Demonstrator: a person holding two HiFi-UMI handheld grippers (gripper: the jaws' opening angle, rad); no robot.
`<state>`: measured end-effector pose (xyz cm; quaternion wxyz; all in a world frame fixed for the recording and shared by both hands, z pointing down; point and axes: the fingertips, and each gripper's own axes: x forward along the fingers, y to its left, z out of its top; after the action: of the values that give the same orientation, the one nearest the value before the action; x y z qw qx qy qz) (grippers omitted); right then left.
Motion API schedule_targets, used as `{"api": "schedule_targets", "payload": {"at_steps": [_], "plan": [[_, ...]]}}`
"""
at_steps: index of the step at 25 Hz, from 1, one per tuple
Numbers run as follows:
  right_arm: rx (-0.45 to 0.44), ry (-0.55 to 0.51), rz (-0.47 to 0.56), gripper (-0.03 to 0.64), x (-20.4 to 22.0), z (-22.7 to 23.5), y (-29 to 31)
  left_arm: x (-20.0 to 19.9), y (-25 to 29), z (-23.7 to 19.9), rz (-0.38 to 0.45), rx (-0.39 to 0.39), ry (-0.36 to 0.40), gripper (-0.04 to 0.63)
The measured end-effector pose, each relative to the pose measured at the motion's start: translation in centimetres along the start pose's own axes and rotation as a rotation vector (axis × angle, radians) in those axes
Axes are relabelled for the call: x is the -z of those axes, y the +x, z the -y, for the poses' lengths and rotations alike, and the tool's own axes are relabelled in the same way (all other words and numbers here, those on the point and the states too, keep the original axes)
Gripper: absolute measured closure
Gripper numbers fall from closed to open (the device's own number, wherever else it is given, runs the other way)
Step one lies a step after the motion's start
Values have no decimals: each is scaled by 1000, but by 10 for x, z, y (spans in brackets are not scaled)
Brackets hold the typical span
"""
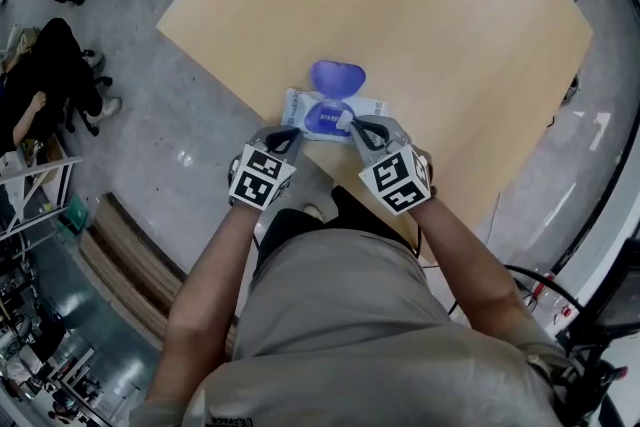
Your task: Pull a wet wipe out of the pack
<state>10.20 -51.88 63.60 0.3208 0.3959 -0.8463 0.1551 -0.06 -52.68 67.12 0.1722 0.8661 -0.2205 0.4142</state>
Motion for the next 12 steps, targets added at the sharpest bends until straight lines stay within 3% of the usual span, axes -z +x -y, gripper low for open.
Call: {"api": "schedule_targets", "payload": {"at_steps": [12], "plan": [[53,31,47,614,-2,20,-20,1,7,-1,-9,-11,22,589]]}}
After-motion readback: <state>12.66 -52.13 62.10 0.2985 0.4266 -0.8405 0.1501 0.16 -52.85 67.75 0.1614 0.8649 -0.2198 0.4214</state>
